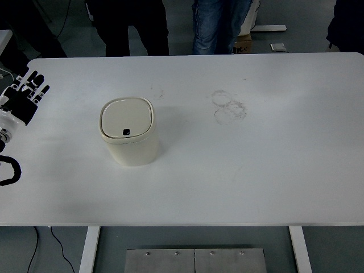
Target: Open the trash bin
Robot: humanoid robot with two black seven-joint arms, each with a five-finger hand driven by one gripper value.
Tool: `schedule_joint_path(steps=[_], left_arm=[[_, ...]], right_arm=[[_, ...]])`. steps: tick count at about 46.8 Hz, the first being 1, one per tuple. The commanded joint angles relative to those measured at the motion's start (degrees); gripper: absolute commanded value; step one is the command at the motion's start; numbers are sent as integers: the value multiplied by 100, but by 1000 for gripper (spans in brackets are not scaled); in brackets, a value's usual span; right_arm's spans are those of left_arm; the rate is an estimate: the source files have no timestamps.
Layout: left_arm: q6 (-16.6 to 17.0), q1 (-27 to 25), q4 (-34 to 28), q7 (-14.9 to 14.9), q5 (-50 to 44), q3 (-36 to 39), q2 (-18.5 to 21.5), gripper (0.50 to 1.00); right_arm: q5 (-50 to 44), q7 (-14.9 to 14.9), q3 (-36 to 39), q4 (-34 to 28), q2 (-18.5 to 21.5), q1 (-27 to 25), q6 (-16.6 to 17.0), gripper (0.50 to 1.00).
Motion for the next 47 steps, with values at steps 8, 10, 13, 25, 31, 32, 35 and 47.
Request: schedule_joint_path(steps=[8,10,13,25,31,32,35,47], left_arm=[[52,-9,7,0,0,0,-8,1000],[52,0,7,0,-9,-9,-8,1000],[52,0,7,0,0,0,-8,1000],[52,-18,7,0,-44,-9,-8,1000],[61,-26,7,0,-62,-9,-8,1000],[61,-26,7,0,-62,-9,-8,1000],[61,-35,7,0,-62,-9,-8,1000],[79,-132,7,9,0,26,-8,1000]], right_arm=[[0,-9,0,0,0,0,-2,989],[0,0,0,0,0,0,-2,991],[0,0,0,0,0,0,-2,989],[-9,0,0,0,0,0,-2,989],[0,0,0,0,0,0,7,989],[0,0,0,0,0,0,7,989],[0,0,0,0,0,0,-2,989],[0,0,0,0,0,0,-2,989]])
